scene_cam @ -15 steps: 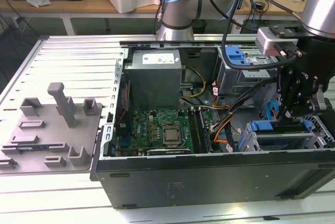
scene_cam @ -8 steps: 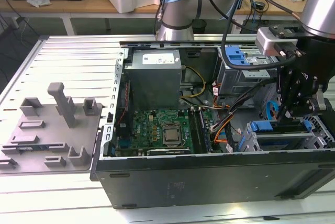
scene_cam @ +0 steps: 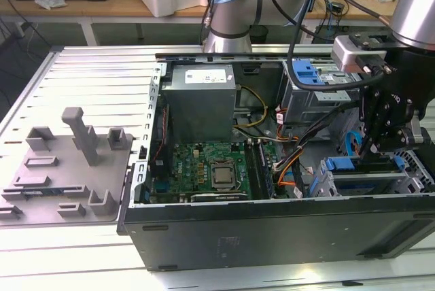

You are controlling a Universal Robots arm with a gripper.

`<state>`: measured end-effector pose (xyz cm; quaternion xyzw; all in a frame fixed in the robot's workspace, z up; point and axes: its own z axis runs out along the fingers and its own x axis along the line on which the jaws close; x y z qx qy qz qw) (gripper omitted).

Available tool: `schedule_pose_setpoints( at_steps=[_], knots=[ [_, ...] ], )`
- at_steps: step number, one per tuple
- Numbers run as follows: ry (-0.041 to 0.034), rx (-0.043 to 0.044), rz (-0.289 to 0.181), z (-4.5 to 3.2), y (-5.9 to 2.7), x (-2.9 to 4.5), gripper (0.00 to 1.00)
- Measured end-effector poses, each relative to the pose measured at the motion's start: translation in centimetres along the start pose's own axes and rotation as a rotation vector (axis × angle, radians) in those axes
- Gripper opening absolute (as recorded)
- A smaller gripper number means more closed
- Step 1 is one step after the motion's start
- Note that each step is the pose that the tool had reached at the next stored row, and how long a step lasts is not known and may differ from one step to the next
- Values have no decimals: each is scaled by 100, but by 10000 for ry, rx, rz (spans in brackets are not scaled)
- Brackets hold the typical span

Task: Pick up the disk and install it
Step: 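Insert the second disk wire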

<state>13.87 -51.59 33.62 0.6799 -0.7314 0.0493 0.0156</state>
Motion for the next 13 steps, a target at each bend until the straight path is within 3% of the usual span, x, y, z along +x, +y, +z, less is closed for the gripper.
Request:
schedule_pose_setpoints(
  at_steps=[12,13],
  knots=[
    [-6,-2,0,6,1,-1,16],
    [-19,-2,0,12,1,-2,23]
  ],
)
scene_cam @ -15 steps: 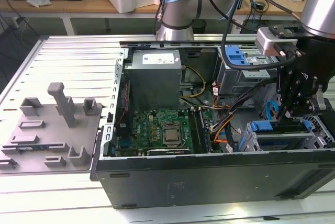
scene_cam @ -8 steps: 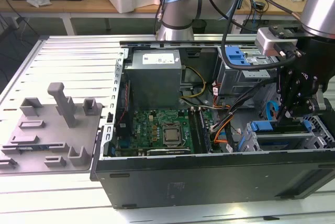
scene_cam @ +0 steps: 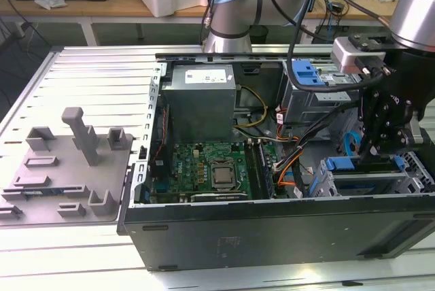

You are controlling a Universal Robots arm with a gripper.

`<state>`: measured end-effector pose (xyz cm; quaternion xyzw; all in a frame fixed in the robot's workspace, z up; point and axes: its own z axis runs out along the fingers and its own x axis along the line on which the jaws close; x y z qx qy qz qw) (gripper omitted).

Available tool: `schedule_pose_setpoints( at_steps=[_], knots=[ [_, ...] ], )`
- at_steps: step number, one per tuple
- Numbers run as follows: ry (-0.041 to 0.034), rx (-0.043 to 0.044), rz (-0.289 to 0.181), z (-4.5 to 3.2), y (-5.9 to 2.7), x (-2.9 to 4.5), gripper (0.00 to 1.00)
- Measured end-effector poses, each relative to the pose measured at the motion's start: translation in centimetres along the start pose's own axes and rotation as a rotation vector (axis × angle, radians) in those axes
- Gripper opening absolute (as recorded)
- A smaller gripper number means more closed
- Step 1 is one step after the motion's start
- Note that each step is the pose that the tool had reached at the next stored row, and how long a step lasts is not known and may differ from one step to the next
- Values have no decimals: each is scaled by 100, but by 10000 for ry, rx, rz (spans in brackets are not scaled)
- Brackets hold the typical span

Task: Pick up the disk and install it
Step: 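Insert the second disk wire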

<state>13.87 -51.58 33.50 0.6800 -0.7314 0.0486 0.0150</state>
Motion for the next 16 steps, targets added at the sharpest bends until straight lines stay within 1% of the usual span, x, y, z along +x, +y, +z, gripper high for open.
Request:
schedule_pose_setpoints(
  at_steps=[1,2,3,6,8,9,10,12,13,14,16],
  knots=[
    [9,0,1,-3,1,1,29],
    [17,1,0,-7,0,2,29],
    [16,1,0,-7,1,2,36],
    [25,1,0,-16,0,2,36],
    [44,4,-1,-71,-2,5,36],
    [52,3,-1,-112,-4,8,36],
    [68,5,-2,-182,-8,13,36],
    [92,6,-3,-271,-12,20,36],
    [109,7,-4,-336,-14,25,36],
    [123,9,-5,-417,-16,30,36],
    [132,12,-4,-509,-13,36,36]
  ],
)
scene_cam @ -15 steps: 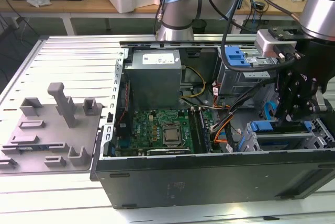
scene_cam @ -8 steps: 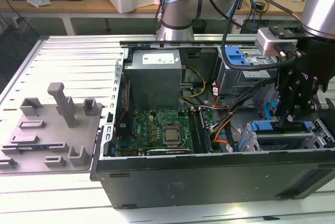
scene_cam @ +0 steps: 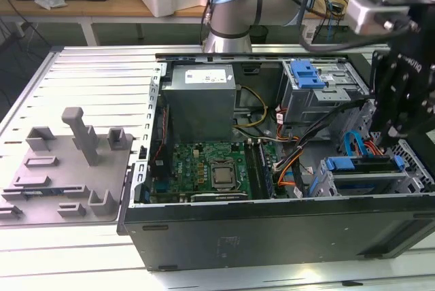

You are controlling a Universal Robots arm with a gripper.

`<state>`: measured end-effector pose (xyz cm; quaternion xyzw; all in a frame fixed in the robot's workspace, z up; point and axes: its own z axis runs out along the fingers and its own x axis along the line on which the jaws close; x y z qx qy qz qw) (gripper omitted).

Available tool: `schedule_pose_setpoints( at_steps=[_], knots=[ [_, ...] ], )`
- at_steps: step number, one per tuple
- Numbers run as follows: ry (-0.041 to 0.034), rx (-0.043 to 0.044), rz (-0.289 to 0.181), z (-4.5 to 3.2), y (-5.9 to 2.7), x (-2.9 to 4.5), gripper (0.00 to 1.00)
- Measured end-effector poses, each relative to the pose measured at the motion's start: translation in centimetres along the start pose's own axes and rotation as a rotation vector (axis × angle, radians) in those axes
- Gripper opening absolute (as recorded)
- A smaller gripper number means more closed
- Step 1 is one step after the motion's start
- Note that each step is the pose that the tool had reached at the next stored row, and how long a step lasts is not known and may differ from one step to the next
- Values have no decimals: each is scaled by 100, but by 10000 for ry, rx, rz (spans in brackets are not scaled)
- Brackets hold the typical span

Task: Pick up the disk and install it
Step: 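Insert the second disk wire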

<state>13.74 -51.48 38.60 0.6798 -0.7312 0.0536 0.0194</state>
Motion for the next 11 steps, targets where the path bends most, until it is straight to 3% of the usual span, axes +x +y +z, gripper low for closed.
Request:
schedule_pose_setpoints(
  at_steps=[3,11],
  knots=[
    [12,33,2,-68,42,7,36],
    [55,231,19,-120,232,25,35]
  ],
)
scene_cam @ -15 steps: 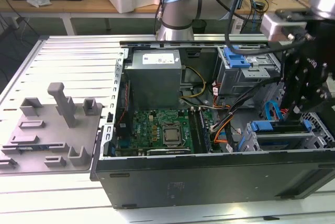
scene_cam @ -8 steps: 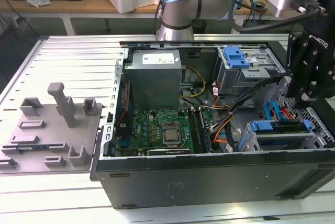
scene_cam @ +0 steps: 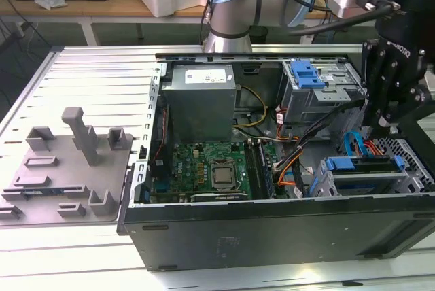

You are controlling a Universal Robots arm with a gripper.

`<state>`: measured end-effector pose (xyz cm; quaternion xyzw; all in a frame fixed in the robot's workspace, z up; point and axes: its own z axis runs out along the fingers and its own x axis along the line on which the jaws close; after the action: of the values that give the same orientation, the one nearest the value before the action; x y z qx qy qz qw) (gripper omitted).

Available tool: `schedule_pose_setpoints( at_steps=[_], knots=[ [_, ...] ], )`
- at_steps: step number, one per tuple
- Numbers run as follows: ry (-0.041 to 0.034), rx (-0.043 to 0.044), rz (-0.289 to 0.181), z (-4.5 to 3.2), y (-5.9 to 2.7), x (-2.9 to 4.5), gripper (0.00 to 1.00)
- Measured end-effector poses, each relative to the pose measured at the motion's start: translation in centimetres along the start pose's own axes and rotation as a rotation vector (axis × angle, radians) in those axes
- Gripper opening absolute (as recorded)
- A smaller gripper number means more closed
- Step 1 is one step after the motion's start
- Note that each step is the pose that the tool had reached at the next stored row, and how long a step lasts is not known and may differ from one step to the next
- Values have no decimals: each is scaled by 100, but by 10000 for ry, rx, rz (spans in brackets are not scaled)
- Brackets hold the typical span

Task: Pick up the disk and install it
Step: 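Insert the second disk wire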

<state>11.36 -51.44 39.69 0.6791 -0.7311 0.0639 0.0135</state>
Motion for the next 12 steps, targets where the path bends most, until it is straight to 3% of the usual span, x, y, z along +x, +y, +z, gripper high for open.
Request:
schedule_pose_setpoints(
  at_steps=[1,2,4,6,12],
  knots=[
    [11,37,3,-6,34,3,35],
    [24,78,8,-10,74,6,22],
    [44,128,10,-14,126,11,11],
    [109,207,15,-20,222,18,11],
    [160,279,18,-26,296,22,11]
  ],
)
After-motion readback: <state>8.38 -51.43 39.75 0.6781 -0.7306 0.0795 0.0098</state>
